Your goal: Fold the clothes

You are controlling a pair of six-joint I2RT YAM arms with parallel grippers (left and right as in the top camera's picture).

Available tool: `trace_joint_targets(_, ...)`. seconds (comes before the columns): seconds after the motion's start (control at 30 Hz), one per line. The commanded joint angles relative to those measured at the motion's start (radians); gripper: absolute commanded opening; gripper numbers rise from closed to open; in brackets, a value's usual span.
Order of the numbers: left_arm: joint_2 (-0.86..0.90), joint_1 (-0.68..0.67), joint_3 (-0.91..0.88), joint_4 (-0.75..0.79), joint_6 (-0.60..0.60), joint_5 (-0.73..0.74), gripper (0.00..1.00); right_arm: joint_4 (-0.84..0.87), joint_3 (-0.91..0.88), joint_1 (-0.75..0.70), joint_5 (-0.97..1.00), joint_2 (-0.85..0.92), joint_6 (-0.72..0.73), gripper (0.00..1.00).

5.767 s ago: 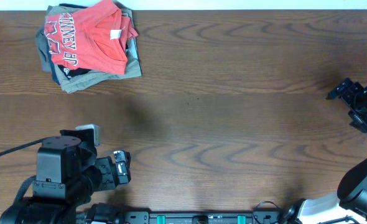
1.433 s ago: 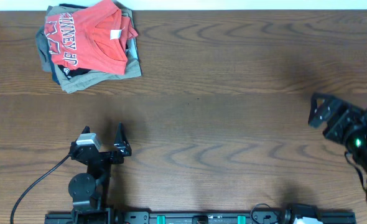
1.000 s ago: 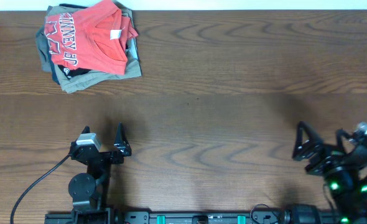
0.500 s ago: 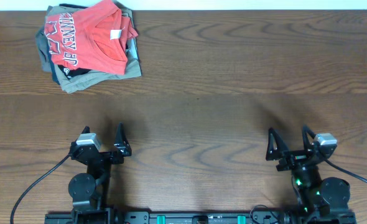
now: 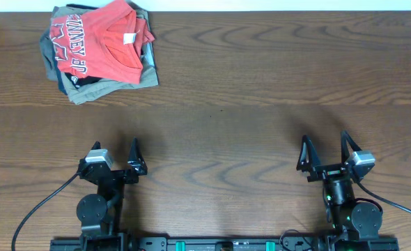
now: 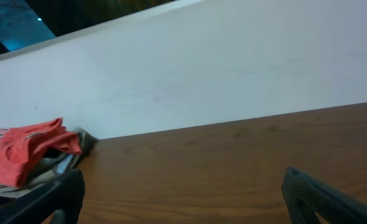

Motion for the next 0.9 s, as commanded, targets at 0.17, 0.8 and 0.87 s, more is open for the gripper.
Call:
trace_joint_targets(0.17,-0.006,0.006,-0.016,-0.036,0.017,0.010,0.98,-0.135,-0.003,0.008,0.050,-0.007,-0.024,0.99)
trace_joint_targets(0.8,-0.006,0.006,-0.016,-0.036,0.018,0.011,0.98,-0.189,-0.003,0.008,0.073,-0.007,-0.209,0.99)
trace_joint_targets(0.87,-0.006,0.006,-0.016,-0.036,0.018,0.011,0.98,-0.189,-0.003,0.008,0.074,-0.007,-0.216,0.99)
